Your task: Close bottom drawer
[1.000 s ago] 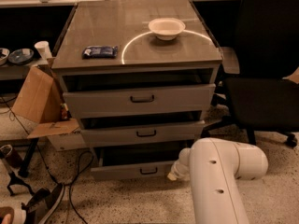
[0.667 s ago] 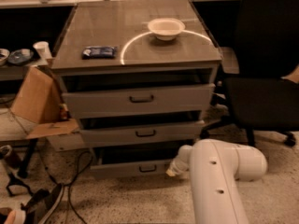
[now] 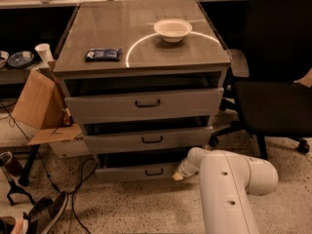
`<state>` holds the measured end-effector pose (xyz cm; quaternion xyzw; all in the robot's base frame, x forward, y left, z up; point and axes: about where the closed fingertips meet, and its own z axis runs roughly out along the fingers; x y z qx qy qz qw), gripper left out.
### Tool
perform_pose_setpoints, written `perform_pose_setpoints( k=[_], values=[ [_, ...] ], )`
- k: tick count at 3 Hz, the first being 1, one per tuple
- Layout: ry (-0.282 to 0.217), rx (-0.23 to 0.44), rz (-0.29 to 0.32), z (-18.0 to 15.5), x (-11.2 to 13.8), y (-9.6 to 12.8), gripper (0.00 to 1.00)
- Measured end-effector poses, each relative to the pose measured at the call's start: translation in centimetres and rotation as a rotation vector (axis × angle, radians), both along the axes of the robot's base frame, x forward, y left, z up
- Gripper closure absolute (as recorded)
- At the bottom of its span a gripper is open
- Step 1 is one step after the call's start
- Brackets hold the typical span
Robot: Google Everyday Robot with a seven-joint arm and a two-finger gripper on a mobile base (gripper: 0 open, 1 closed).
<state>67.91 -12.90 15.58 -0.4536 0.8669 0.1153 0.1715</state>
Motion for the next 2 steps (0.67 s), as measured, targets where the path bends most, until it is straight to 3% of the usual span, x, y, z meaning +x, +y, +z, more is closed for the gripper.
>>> perform_pose_setpoints(
  k=[1,2],
  values=[
    [-0.009,0.003,0.005,0.03,0.29,-0.10,0.00],
    [-0.033,0.012,0.018,0.13,0.80,-0.49,0.00]
  ],
)
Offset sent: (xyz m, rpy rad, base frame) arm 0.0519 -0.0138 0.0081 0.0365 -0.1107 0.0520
